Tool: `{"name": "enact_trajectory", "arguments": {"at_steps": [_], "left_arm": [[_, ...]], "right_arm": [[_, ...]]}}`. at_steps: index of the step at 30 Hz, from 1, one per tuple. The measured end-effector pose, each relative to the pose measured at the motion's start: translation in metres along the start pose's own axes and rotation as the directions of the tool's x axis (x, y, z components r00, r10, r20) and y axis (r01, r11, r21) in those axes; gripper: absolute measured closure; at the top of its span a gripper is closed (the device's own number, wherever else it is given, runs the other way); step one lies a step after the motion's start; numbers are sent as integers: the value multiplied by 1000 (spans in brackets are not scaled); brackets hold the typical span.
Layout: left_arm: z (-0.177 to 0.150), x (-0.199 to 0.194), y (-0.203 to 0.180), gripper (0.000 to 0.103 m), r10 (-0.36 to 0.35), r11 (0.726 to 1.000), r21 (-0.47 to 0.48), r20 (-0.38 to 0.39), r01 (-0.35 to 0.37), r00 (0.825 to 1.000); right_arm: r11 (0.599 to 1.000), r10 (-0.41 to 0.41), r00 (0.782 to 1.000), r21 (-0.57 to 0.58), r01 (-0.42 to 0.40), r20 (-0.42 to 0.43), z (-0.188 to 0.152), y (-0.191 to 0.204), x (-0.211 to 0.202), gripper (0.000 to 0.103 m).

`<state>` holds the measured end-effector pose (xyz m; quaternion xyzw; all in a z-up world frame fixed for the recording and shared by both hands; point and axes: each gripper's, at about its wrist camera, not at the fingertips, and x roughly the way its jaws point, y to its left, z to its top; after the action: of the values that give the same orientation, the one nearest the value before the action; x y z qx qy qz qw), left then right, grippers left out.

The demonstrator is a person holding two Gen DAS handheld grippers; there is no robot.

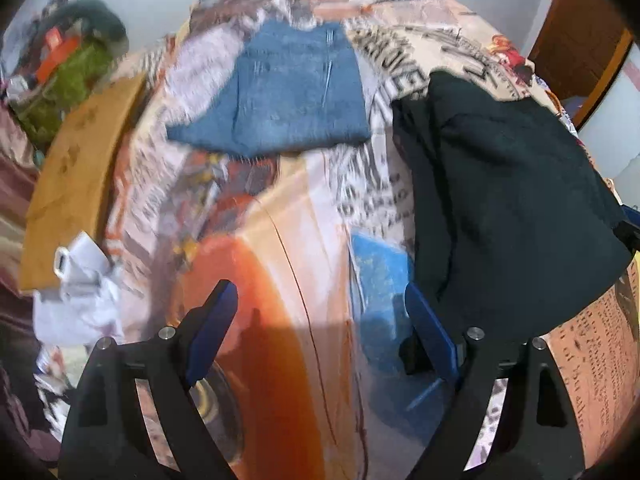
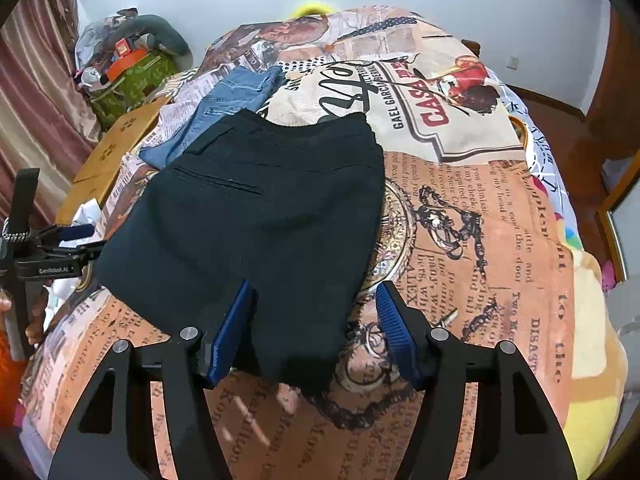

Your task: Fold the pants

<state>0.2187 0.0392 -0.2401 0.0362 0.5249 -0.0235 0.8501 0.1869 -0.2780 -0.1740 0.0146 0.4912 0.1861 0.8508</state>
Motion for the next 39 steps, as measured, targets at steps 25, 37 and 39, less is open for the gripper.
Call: {"name": "enact_trajectory", "arguments": {"at_steps": [25, 37, 39], "left_arm": [[130, 35, -93, 19, -142, 979, 164, 102, 124, 985], [129, 89, -97, 25, -131, 980, 154, 20, 127, 991], [131, 93, -99, 25, -121, 981, 154, 18, 117, 992]], "right_arm": [[999, -12, 998, -34, 14, 57, 79, -25, 40, 43], [998, 1, 1000, -60, -1, 3, 84, -36, 86, 65], [995, -32, 999, -89, 33, 15, 83, -32, 86, 68]]}}
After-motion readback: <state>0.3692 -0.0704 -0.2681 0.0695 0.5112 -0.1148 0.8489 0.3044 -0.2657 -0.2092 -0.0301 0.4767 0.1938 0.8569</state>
